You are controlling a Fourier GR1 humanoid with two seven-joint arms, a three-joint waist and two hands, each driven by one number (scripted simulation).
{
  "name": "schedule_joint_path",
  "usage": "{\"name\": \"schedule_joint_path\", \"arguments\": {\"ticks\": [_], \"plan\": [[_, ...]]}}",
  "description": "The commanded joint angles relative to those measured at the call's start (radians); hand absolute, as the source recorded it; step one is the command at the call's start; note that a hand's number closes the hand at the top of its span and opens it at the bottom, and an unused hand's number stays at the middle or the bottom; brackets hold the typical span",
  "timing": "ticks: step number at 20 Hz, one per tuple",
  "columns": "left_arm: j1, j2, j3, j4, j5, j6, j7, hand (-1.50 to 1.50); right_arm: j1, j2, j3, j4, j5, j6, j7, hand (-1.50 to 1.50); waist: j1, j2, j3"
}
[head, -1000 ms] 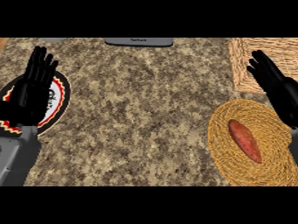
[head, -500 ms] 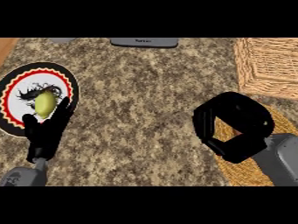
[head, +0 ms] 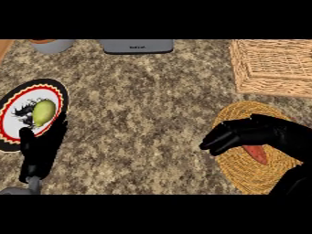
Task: Pick the sweet potato from the placemat and place it in the basket
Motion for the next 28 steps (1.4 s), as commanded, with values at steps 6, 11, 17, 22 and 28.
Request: {"name": "schedule_joint_path", "arguments": {"ticks": [6, 11, 17, 22, 28], "plan": [[0.074, -0.02, -0.052, 0.017, -0.011, -0.004, 0.075, 0.0, -0.213, -0.317, -0.251, 0.016, 0.189, 0.117, -0.034, -1.5, 0.017, 0.018, -0.012], [0.09, -0.002, -0.045, -0.007, -0.02, -0.016, 0.065, 0.0, -0.356, -0.459, -0.285, 0.149, 0.194, 0.312, -0.1, -1.5, 0.054, 0.026, -0.013], [0.074, 0.002, -0.046, -0.035, -0.011, -0.033, 0.101, 0.0, -0.407, -0.594, -0.204, 0.165, 0.263, 0.473, -0.16, -1.5, 0.062, 0.029, -0.012], [0.069, -0.003, -0.041, -0.008, -0.03, -0.024, 0.09, 0.0, -0.383, -0.619, -0.141, 0.182, 0.375, 0.428, -0.264, -1.5, 0.058, 0.034, -0.01], [0.076, -0.023, -0.056, -0.029, -0.043, -0.014, 0.103, 0.0, -0.387, -0.64, -0.097, 0.228, 0.397, 0.378, -0.367, -1.5, 0.057, 0.033, -0.01]]}}
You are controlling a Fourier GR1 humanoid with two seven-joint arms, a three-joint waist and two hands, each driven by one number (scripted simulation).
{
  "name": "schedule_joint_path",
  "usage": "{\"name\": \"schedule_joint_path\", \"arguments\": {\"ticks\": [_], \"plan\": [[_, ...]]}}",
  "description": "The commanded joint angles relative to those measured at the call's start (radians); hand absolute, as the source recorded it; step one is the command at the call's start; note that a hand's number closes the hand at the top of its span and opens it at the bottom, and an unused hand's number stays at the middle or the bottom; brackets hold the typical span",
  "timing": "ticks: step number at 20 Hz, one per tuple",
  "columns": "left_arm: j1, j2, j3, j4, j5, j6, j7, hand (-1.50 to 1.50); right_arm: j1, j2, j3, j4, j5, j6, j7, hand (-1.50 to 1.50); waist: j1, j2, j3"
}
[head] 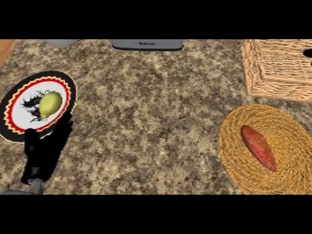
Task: Pick the sweet potato from the placemat and place it in the basket
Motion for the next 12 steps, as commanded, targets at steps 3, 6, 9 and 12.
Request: {"name": "schedule_joint_path", "arguments": {"ticks": [3, 6, 9, 12], "plan": [[0.055, -0.001, -0.012, 0.057, -0.002, -0.005, 0.051, 0.0, 0.041, 0.01, 0.082, 0.041, 0.094, 0.04, -0.213, -1.5, -0.003, 0.009, -0.008], [0.071, -0.018, -0.015, 0.056, -0.013, 0.007, 0.037, 0.0, 0.082, 0.045, 0.107, 0.04, 0.099, -0.03, -0.238, -1.5, -0.017, 0.003, -0.008], [0.081, -0.012, -0.025, 0.04, -0.019, 0.0, 0.059, 0.0, 0.099, 0.077, 0.171, 0.067, 0.137, -0.073, -0.246, -1.5, -0.004, 0.006, -0.009], [0.091, -0.009, -0.01, 0.027, -0.003, -0.011, 0.069, 0.0, 0.137, 0.111, 0.209, 0.082, 0.196, -0.163, -0.284, -1.5, -0.012, 0.002, -0.008]]}}
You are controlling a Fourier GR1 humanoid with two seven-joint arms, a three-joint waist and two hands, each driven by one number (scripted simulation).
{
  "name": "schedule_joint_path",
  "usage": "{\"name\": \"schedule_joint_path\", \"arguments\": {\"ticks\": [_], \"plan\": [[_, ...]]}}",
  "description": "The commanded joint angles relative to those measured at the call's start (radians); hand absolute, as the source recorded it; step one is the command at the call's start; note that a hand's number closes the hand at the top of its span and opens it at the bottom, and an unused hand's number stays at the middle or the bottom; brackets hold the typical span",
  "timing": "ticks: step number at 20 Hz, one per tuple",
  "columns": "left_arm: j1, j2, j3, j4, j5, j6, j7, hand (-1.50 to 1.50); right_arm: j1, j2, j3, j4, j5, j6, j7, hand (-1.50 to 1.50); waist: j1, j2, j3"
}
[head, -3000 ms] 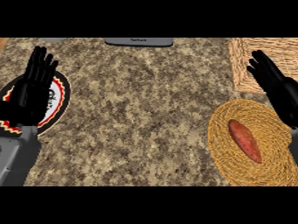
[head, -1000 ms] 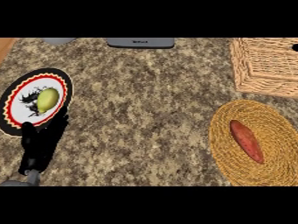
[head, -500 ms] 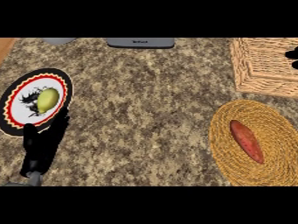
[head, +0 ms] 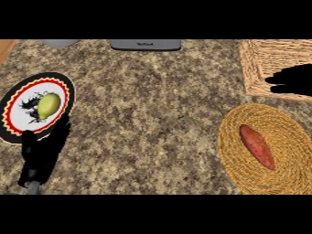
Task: Pick the sweet potato from the placemat and place it in the basket
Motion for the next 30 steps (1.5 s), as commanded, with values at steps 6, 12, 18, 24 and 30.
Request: {"name": "schedule_joint_path", "arguments": {"ticks": [6, 12, 18, 24, 30], "plan": [[0.097, -0.013, -0.029, 0.03, -0.015, -0.013, 0.036, 0.0, 0.023, 0.095, 0.139, 0.06, 0.183, -0.062, -0.107, -1.5, 0.002, 0.005, -0.01], [0.088, -0.003, 0.0, 0.004, 0.0, -0.023, 0.071, 0.0, 0.048, 0.126, 0.192, 0.141, 0.274, -0.132, -0.191, -1.5, -0.005, 0.003, -0.01], [0.097, -0.011, 0.016, 0.017, -0.011, -0.028, 0.051, 0.0, 0.103, 0.199, 0.221, 0.222, 0.341, -0.243, -0.231, -1.5, -0.011, 0.002, -0.01], [0.09, -0.059, -0.024, -0.004, -0.057, 0.01, 0.091, 0.0, 0.105, 0.212, 0.22, 0.24, 0.371, -0.246, -0.245, -1.5, -0.023, -0.001, -0.01], [0.103, -0.035, 0.032, 0.049, -0.031, -0.052, 0.035, 0.0, 0.121, 0.279, 0.223, 0.287, 0.406, -0.291, -0.261, -1.5, -0.023, 0.0, -0.01]]}}
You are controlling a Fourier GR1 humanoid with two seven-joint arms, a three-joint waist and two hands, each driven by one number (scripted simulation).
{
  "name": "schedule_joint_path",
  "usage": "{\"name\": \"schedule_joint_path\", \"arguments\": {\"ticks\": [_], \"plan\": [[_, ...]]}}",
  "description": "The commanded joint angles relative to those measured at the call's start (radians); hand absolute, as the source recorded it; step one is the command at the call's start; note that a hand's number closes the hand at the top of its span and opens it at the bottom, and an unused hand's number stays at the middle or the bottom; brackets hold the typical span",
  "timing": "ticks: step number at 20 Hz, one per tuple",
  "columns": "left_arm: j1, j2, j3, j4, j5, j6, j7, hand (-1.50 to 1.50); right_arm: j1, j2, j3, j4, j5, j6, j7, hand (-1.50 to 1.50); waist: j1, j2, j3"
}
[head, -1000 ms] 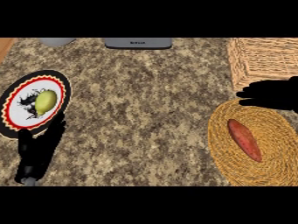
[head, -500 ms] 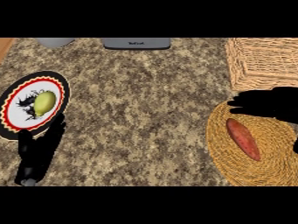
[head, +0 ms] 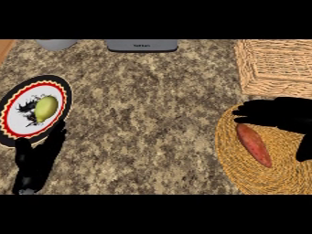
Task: Pick the sweet potato from the placemat and place it in the basket
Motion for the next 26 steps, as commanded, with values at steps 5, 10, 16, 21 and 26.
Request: {"name": "schedule_joint_path", "arguments": {"ticks": [5, 10, 16, 21, 26], "plan": [[0.006, -0.054, -0.016, 0.103, -0.03, 0.019, 0.039, 0.0, 0.02, 0.081, 0.014, 0.045, 0.081, -0.023, -0.029, -1.5, -0.008, 0.01, -0.012], [0.046, -0.023, 0.002, 0.088, -0.024, -0.021, 0.021, 0.0, -0.014, 0.114, 0.06, 0.076, 0.177, -0.008, 0.012, -1.5, 0.004, 0.011, -0.013], [0.043, -0.033, 0.003, 0.05, -0.02, -0.024, 0.082, 0.0, 0.024, 0.141, 0.05, 0.085, 0.219, 0.0, 0.03, -1.5, -0.002, 0.009, -0.012], [0.039, -0.065, -0.004, 0.04, -0.052, 0.005, 0.075, 0.0, 0.012, 0.204, 0.031, 0.16, 0.26, -0.042, -0.008, -1.5, 0.001, 0.01, -0.012], [0.081, -0.043, 0.015, 0.008, -0.035, -0.026, 0.089, 0.0, 0.076, 0.196, 0.011, 0.133, 0.279, -0.077, -0.01, -1.5, -0.003, 0.007, -0.012]]}}
